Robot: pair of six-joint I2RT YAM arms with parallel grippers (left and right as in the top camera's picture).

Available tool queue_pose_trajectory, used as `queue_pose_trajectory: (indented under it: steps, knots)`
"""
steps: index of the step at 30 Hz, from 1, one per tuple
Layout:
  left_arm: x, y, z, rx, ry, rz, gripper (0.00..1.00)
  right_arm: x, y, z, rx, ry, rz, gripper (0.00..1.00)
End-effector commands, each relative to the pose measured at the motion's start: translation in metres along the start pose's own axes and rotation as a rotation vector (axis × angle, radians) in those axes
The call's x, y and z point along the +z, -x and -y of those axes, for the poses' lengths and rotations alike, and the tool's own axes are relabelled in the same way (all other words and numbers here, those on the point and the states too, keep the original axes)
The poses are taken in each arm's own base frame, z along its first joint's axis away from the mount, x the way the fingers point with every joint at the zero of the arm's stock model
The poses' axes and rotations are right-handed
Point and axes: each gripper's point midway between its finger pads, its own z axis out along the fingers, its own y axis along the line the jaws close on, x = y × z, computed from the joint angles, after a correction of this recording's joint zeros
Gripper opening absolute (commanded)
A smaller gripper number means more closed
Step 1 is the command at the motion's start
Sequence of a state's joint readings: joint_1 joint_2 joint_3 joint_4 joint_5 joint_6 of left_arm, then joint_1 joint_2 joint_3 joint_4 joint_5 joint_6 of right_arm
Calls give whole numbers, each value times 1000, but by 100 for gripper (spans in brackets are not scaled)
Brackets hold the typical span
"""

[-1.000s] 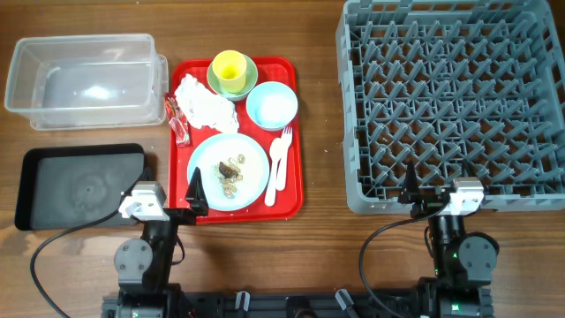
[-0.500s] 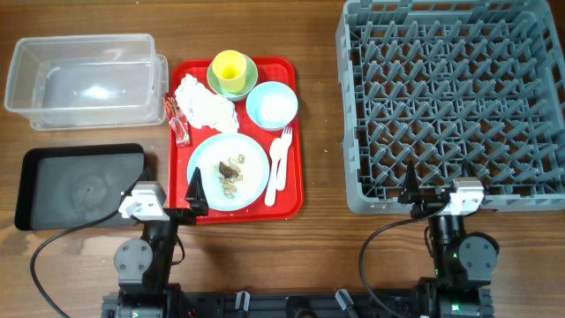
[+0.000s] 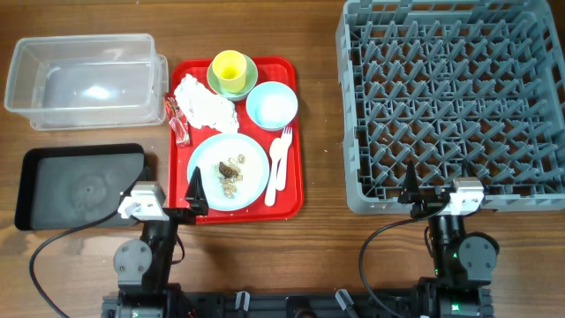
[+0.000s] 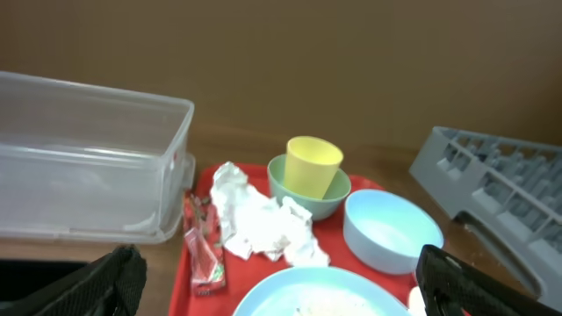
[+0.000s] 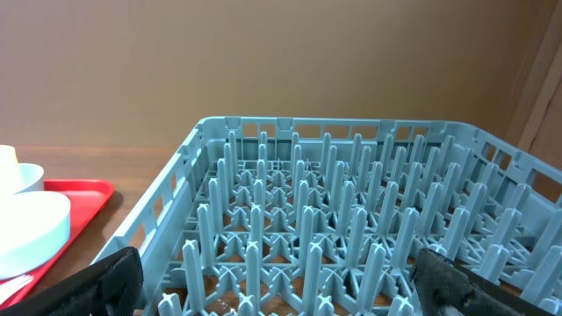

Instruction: Sort waste into correct bins and load items into the dishwasher rack

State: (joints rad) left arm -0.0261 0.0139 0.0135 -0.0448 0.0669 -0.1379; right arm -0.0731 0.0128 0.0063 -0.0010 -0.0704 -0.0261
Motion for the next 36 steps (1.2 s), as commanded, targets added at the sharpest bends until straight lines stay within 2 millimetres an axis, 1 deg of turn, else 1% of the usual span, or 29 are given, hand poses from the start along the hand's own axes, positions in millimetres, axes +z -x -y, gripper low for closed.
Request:
queue_pose_trajectory:
  steps: [1, 2, 3, 5, 6, 7, 9, 11, 12, 14, 16, 20, 21, 24, 26, 28, 30, 32, 36]
  knots:
    - [-7, -7, 48, -204, -275, -65, 100, 0, 1, 2, 2, -12, 6, 100]
    - [-14, -10, 68, -295, -392, -117, 100, 0, 1, 2, 2, -12, 6, 100]
    - [-20, -12, 80, -368, -465, -162, 100, 0, 1, 2, 2, -12, 6, 100]
    - [-21, -10, 82, -418, -476, -173, 100, 0, 1, 2, 2, -12, 6, 100]
    - [-21, -6, 84, -423, -484, -159, 100, 0, 1, 2, 2, -12, 6, 100]
    - [-22, 0, 86, -417, -500, -138, 100, 0, 1, 2, 2, -12, 6, 100]
    - [-26, 19, 91, -387, -539, -60, 100, 0, 1, 2, 2, -12, 6, 100]
    - [-27, 30, 92, -378, -542, -29, 100, 0, 1, 2, 2, -12, 6, 100]
    - [-28, 40, 92, -378, -531, -17, 100, 0, 1, 2, 2, -12, 6, 100]
    - [-25, 49, 88, -383, -483, -38, 100, 0, 1, 2, 2, -12, 6, 100]
    - [-20, 52, 88, -354, -453, -93, 99, 0, 1, 2, 2, -12, 6, 100]
    - [-3, 57, 88, -290, -371, -308, 100, 0, 1, 2, 2, -12, 6, 100]
    - [-1, 57, 88, -282, -361, -338, 100, 0, 1, 2, 3, -12, 6, 100]
    - [5, 65, 78, -292, -255, -438, 100, 0, 1, 2, 2, -12, 6, 100]
    - [3, 68, 70, -296, -188, -478, 100, 0, 1, 2, 2, -12, 6, 100]
    - [-1, 72, 72, -299, -186, -488, 100, 0, 1, 2, 2, -12, 6, 100]
    - [-5, 74, 82, -309, -246, -497, 100, 0, 1, 2, 2, -12, 6, 100]
    - [-7, 74, 88, -316, -281, -506, 100, 0, 1, 2, 2, -12, 6, 100]
    - [-7, 74, 88, -377, -264, -516, 100, 0, 1, 2, 2, -12, 6, 100]
